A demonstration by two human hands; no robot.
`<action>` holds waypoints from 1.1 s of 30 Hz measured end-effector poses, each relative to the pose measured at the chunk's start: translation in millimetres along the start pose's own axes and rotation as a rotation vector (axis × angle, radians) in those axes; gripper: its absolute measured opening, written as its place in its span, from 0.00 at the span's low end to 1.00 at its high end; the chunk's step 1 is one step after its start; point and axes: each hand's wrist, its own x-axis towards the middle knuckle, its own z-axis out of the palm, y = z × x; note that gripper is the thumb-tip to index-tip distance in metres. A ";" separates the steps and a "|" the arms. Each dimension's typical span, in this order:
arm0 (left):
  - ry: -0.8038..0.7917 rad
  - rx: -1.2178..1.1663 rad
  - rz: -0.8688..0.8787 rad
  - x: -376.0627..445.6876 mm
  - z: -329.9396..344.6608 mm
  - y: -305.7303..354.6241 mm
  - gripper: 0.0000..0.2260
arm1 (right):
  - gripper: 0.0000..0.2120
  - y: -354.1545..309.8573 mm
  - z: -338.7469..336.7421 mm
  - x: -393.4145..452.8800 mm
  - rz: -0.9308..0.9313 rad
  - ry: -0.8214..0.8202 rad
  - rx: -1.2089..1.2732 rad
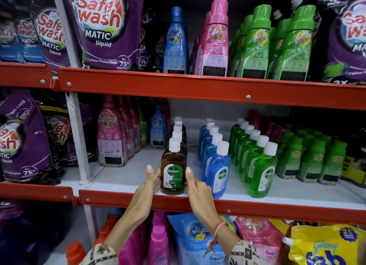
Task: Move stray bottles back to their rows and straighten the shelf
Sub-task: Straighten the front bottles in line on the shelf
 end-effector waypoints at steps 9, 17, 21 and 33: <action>0.376 -0.098 0.275 -27.7 32.9 -1.6 0.30 | 0.17 16.3 -57.7 -0.6 -0.199 0.043 0.261; 0.025 -0.108 0.050 -29.2 91.3 19.6 0.33 | 0.19 53.2 -102.5 22.1 -0.009 0.303 0.408; -0.052 -0.034 -0.047 -24.1 109.7 26.1 0.47 | 0.25 68.0 -102.3 39.8 0.240 0.125 0.298; -0.126 -0.144 -0.033 -1.4 124.8 29.8 0.60 | 0.56 102.0 -84.5 45.2 0.203 0.051 0.226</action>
